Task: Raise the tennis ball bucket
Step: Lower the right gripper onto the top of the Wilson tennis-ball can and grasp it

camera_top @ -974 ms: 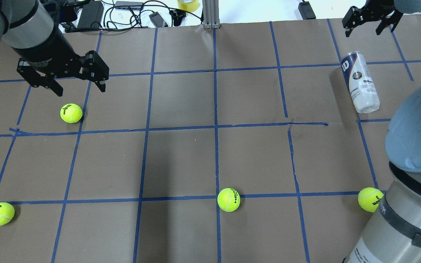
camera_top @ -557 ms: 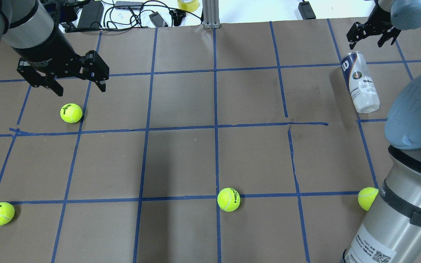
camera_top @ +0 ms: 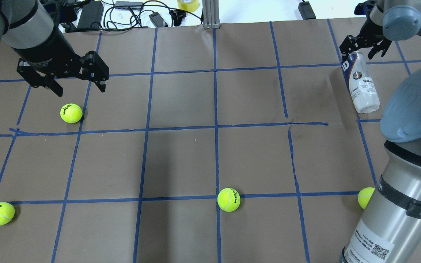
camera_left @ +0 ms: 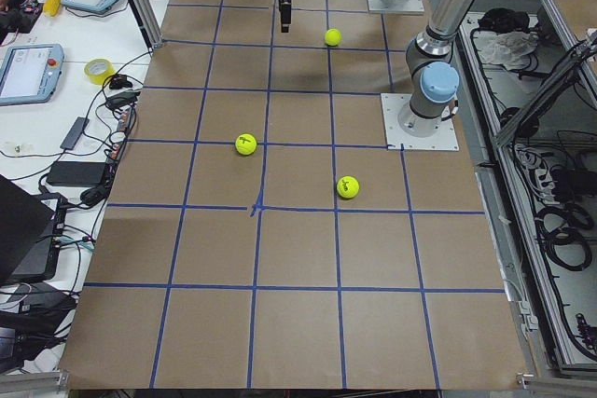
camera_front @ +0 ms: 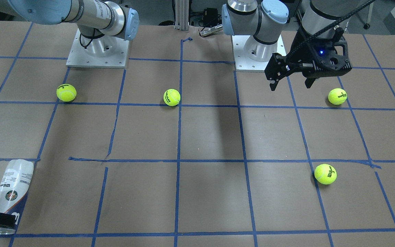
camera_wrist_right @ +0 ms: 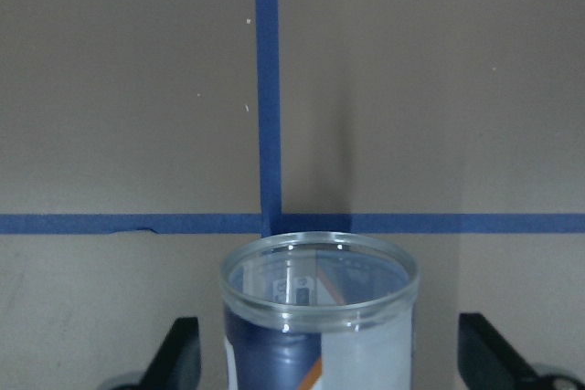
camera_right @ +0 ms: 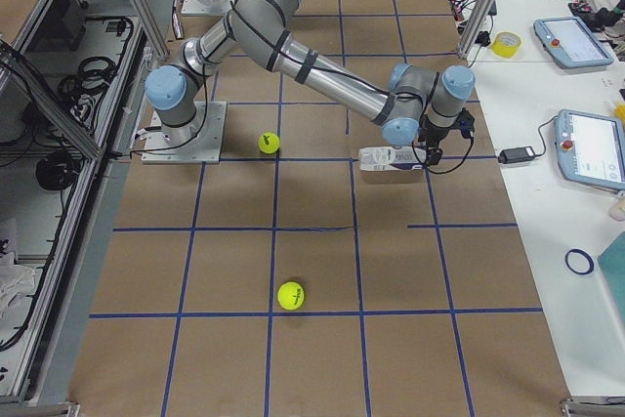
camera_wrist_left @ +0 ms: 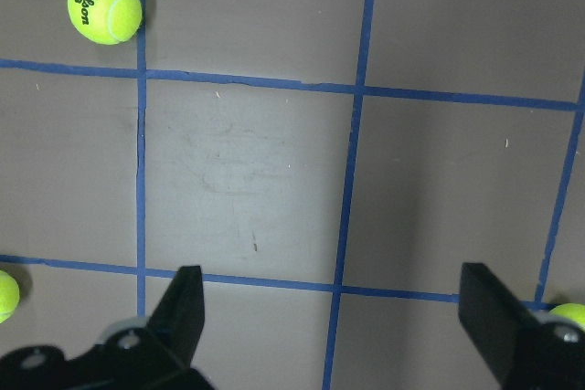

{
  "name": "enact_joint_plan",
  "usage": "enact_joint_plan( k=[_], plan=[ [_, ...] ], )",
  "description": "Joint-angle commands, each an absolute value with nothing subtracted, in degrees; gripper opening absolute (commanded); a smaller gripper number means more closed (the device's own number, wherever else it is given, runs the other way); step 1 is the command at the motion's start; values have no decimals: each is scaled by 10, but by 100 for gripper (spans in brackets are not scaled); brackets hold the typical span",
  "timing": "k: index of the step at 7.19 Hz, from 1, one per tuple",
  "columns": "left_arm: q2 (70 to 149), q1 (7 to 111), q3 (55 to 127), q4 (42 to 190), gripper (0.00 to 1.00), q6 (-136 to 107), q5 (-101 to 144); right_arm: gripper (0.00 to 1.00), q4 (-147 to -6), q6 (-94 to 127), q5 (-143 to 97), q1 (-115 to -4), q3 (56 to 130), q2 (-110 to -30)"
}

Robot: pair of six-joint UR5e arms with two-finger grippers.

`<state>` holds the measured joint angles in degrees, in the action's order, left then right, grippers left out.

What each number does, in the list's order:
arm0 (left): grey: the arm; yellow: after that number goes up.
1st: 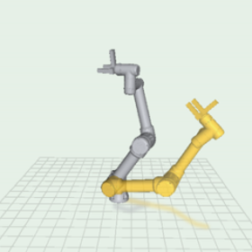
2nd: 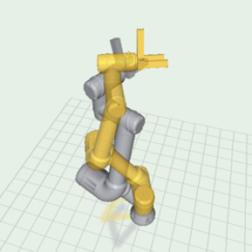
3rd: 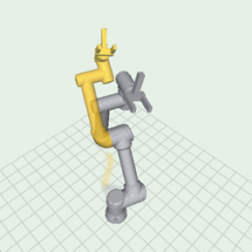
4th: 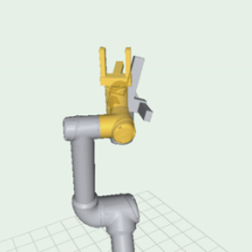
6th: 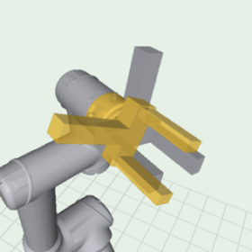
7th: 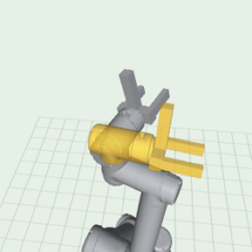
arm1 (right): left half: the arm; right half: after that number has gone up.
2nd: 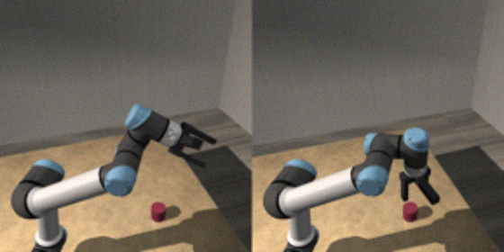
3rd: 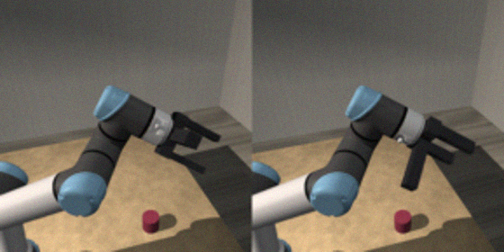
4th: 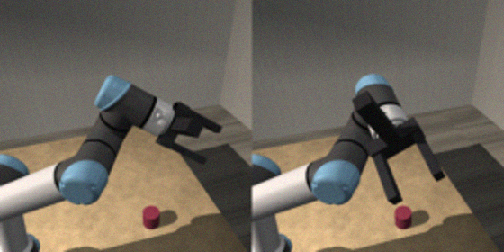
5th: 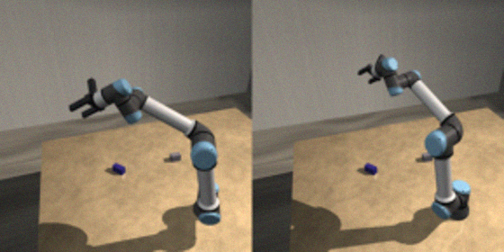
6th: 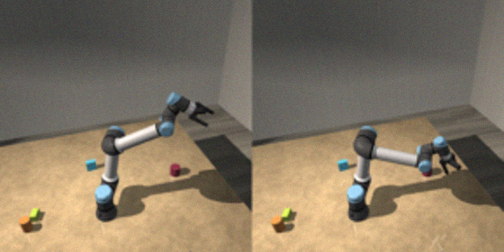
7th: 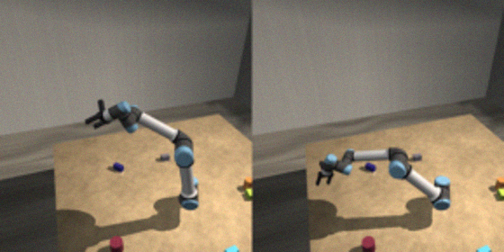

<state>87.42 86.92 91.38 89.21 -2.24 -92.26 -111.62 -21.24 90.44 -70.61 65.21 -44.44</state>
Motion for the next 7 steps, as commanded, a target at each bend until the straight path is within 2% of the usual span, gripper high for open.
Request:
enact_joint_plan(
  k=[1,7],
  plan=[
    [874,869,914,893,100,-22,-927,100,-1158,-222,904,-706,676,-439],
    [874,869,914,892,100,-22,-923,100,-1193,-219,898,-706,680,-432]
  ],
)
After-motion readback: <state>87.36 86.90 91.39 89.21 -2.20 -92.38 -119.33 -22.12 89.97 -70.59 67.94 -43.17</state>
